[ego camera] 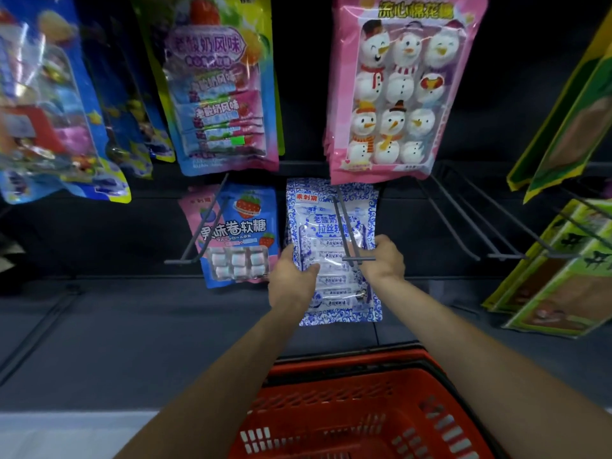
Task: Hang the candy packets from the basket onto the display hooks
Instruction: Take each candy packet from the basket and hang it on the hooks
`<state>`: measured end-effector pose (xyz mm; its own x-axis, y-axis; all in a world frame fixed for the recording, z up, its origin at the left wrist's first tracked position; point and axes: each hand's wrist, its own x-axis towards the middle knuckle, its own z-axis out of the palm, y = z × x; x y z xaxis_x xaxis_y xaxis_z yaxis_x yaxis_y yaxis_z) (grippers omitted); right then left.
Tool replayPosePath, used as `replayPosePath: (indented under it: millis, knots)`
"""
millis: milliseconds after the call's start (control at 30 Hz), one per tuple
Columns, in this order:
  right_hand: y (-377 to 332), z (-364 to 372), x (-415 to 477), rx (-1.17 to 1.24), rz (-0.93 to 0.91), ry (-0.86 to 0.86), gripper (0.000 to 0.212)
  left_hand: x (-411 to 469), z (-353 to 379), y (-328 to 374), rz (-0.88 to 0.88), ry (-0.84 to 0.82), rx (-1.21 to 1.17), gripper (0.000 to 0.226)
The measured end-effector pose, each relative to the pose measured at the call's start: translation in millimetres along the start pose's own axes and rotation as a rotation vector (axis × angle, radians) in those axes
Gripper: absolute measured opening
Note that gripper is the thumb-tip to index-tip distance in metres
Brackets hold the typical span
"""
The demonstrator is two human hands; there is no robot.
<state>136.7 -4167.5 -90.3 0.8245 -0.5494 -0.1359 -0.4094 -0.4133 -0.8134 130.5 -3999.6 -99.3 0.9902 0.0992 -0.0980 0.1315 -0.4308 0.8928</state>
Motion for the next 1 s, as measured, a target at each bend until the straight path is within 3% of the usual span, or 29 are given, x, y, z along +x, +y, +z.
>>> replayPosePath:
  millis: [67, 167, 367, 633, 1000]
  knots:
    - [2, 6, 5, -0.023, -0.018, 0.007, 0.050, 10, 5, -2, -0.017, -0.008, 0.058, 0.075]
    - [3, 12, 10, -0.086, -0.045, 0.016, 0.050, 22, 10, -8, -0.051, -0.014, 0.089, 0.072]
    - [0, 9, 14, -0.114, -0.084, -0.011, 0.047, 38, 12, -11, 0.002, 0.030, 0.157, 0.042]
    - [-22, -1, 9, 0.056, -0.235, 0.159, 0.053, 25, -6, 31, 0.187, 0.200, 0.106, 0.070]
    - [-28, -2, 14, 0.222, -0.221, 0.063, 0.063, 35, -9, 43, 0.135, 0.082, -0.027, 0.077]
